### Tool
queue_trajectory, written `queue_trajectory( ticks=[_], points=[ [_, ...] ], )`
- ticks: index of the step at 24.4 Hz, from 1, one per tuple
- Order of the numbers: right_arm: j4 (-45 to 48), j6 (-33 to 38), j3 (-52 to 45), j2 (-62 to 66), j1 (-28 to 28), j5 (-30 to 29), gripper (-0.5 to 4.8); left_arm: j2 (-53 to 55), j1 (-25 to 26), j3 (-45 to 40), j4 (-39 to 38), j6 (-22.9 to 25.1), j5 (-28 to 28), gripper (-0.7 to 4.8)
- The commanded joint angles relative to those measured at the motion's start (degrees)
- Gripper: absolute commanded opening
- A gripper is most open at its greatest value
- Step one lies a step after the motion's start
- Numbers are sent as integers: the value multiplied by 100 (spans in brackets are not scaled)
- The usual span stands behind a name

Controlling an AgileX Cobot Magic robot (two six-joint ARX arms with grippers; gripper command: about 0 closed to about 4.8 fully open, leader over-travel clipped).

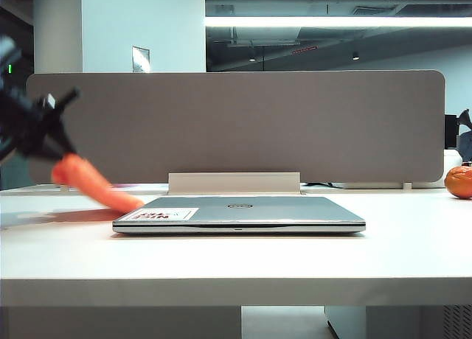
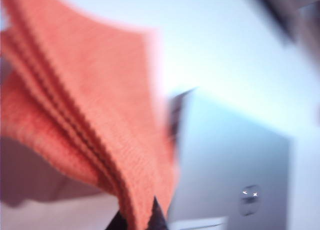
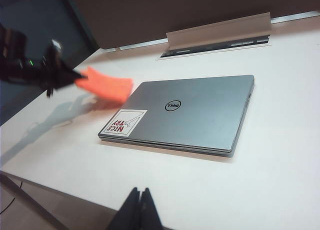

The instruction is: Pick up the orange rag and put it over the laptop.

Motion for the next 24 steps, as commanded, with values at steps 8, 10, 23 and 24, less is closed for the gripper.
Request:
queue_trajectory(
  ticks=[8, 10, 23, 24],
  points=[
    [92, -13, 31, 0, 7, -4, -5, -264, -955, 1043, 107, -120, 435, -6],
    [92, -13, 31, 0, 7, -4, -5, -258, -1342, 1043, 337, -120, 291, -6],
    [96, -15, 31, 0, 9, -4, -5, 708, -2643, 1038, -160, -85, 243, -6],
    [96, -15, 31, 0, 9, -4, -5, 719, -2636, 1036, -424, 46, 114, -6]
  ],
)
